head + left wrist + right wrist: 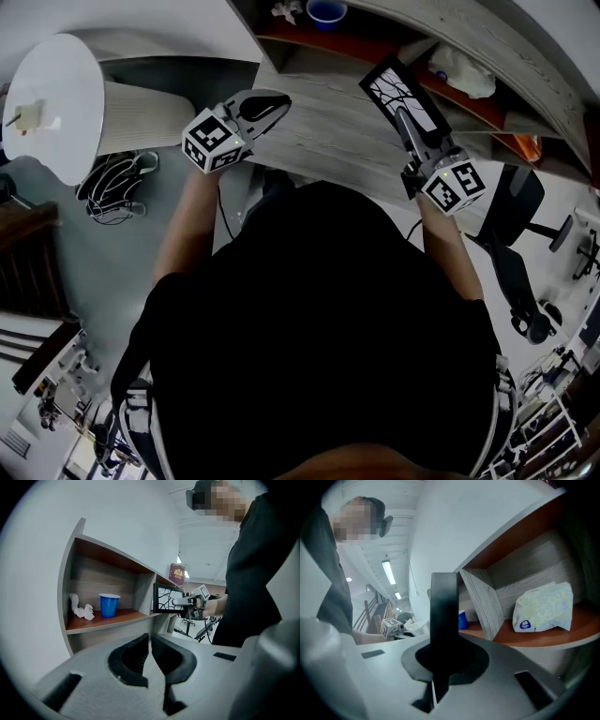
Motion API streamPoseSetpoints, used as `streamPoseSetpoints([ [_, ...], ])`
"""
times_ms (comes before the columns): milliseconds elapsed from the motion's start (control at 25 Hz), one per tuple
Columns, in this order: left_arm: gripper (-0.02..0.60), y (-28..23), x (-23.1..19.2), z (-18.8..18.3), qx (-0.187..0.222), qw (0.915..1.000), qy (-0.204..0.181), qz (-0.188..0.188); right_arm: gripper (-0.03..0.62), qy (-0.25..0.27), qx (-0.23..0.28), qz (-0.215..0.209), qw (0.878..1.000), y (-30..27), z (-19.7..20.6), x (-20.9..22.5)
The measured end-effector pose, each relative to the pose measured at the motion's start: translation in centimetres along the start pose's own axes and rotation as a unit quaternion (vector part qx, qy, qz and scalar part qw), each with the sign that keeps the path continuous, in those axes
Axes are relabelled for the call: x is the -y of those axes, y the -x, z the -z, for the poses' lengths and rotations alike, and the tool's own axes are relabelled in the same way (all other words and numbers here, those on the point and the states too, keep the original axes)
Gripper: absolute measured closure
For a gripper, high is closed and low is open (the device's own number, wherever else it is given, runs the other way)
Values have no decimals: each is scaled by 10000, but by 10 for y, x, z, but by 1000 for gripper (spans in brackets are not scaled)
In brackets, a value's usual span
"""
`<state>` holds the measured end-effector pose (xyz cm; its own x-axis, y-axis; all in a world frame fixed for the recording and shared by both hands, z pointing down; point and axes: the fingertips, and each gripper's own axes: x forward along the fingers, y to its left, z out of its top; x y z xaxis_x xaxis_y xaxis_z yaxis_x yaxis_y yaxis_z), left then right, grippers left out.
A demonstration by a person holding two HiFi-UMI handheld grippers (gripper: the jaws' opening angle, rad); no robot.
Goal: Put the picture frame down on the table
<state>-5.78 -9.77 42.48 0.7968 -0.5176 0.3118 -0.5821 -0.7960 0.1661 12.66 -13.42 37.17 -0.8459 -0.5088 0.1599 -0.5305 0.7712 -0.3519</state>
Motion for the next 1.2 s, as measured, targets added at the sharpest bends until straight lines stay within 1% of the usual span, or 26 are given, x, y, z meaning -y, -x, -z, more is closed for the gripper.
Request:
streamPoseSetpoints([
  [200, 561, -2, 1, 1, -26, 9999, -8, 138, 577, 3, 69, 150, 9999, 0, -1, -1],
  [520, 561, -8, 5, 6, -90, 9989, 51, 464, 579, -30, 55, 381, 9993, 0, 8, 1],
  [640, 563, -10, 10, 10, -128, 9981, 81, 592, 577, -29, 18, 497, 9988, 1, 15, 4],
  [960, 563, -18, 13, 27, -312, 9957, 172, 850, 577, -273, -168, 698, 9970, 2, 43, 14],
  [1200, 563, -29, 10, 51, -486, 9927, 427, 1021, 577, -437, -307, 915, 9944, 7, 68, 22],
])
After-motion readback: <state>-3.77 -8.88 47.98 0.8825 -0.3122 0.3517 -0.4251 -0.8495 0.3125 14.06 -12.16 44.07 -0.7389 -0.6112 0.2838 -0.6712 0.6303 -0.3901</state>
